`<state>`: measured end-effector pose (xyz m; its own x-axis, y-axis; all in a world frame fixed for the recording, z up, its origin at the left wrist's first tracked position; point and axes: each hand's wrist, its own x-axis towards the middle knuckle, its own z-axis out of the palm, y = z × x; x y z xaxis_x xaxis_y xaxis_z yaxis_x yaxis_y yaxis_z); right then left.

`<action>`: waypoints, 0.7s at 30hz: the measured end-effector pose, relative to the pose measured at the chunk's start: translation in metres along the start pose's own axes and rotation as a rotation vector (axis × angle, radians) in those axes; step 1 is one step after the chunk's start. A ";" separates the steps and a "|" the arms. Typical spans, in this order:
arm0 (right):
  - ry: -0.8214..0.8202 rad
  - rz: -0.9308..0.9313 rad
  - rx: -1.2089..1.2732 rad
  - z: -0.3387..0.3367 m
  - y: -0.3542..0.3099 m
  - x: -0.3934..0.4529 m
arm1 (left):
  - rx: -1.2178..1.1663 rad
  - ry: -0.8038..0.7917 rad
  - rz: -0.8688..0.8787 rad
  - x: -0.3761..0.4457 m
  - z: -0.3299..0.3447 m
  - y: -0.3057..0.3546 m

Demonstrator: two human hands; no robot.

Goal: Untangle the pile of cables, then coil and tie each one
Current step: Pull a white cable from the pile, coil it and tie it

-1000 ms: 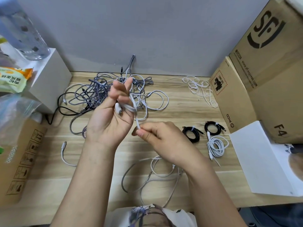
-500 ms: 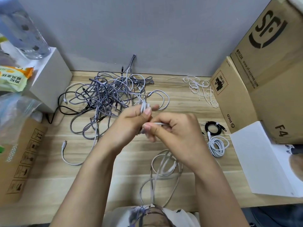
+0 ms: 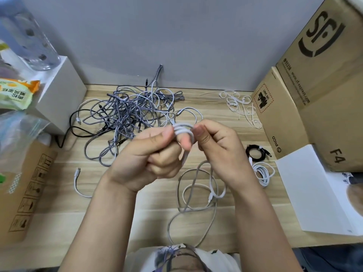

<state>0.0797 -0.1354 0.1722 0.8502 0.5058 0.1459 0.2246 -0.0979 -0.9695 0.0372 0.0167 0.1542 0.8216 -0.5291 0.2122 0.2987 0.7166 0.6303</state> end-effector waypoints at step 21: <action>-0.250 0.209 -0.548 -0.005 -0.003 -0.006 | 0.955 0.883 0.283 0.019 -0.016 -0.017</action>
<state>0.0764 -0.1426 0.1756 0.7802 0.6073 -0.1500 0.3338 -0.6071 -0.7211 0.0555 0.0020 0.1354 0.9441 0.3146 0.0982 -0.0909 -0.0381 0.9951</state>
